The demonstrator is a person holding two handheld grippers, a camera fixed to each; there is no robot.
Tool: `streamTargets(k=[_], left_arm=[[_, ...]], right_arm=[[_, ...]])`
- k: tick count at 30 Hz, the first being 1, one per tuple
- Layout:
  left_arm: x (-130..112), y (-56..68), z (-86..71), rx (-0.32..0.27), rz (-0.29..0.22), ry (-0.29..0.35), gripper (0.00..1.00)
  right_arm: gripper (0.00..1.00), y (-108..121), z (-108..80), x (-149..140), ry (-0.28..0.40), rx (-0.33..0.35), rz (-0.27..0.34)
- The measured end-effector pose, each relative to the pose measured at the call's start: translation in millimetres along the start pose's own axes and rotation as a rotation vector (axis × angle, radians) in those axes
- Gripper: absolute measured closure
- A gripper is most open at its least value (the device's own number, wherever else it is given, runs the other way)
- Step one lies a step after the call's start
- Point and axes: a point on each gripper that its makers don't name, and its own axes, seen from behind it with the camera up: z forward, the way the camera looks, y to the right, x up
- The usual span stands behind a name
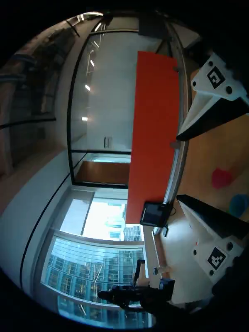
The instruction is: Pour water
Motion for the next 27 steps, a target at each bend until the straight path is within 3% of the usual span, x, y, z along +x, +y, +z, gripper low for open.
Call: streamTargets(k=[9, 18, 27], left_arm=[[-7, 18.2, 4.6, -0.094, 0.007, -0.031, 0.01], [-18, 33.1, 6.1, -0.170, 0.070, -0.087, 0.01], [-32, 44.6, 10.8, -0.235, 0.067, -0.142, 0.01]], right_arm=[[0.00, -11, -6.2, -4, -0.022, 0.056, -0.009], [0.00, -20, -10.0, -8, -0.051, 0.110, 0.006], [0.00, -33, -12.5, -19, -0.100, 0.168, 0.002]])
